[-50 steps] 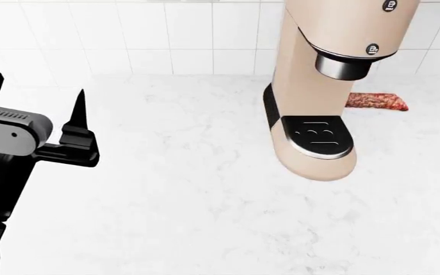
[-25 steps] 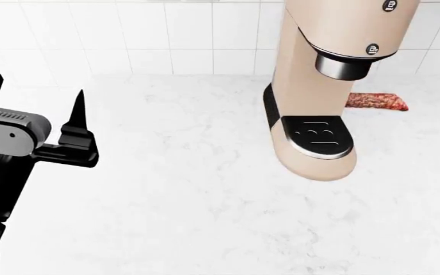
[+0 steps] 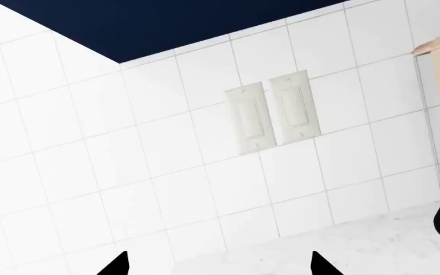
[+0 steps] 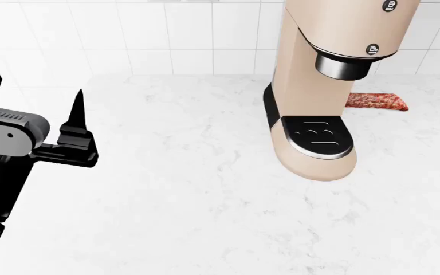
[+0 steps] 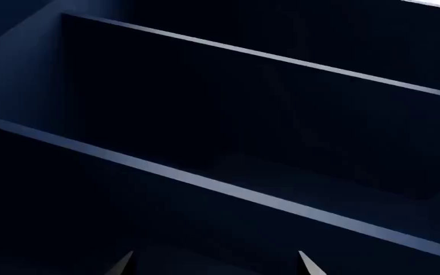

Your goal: A wet mug is on the counter and needs to be dried. Pick it up and place it upside down in the open cabinet.

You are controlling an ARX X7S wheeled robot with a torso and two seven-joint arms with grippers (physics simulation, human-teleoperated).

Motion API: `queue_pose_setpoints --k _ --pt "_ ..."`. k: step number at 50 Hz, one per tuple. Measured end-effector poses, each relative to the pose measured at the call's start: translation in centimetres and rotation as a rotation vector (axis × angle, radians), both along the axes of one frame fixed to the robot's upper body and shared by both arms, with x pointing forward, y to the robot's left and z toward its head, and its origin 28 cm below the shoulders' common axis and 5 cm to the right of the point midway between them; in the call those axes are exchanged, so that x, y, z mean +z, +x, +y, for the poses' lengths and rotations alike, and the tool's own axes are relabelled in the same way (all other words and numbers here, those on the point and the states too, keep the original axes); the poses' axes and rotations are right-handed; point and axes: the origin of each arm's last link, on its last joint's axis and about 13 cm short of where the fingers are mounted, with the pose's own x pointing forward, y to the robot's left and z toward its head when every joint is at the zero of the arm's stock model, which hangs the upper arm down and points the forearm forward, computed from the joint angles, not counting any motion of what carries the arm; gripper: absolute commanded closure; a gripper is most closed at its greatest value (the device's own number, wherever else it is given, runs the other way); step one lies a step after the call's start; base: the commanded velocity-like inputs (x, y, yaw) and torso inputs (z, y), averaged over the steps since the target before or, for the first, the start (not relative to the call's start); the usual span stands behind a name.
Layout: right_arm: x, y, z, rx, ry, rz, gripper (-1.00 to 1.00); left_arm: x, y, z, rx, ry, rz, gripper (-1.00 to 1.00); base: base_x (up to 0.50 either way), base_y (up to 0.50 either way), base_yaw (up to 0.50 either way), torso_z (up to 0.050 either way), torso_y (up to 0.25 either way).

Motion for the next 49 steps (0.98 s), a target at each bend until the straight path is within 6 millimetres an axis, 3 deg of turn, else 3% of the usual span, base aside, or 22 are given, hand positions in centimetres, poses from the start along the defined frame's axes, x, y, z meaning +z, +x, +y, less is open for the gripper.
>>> queue_pose_setpoints --k 36,49 --pt "-3.6 -3.6 0.7 0.045 -0.069 -0.022 -1.0 -0.2 0.0 0.1 0.002 -0.005 0.003 -1.0 0.0 0.0 0.0 0.0 0.0" --pt "-5.0 -5.0 1.2 0.244 -0.075 0.032 -1.0 -0.3 0.0 0.2 0.003 -0.006 0.004 -1.0 0.0 0.0 0.0 0.0 0.0"
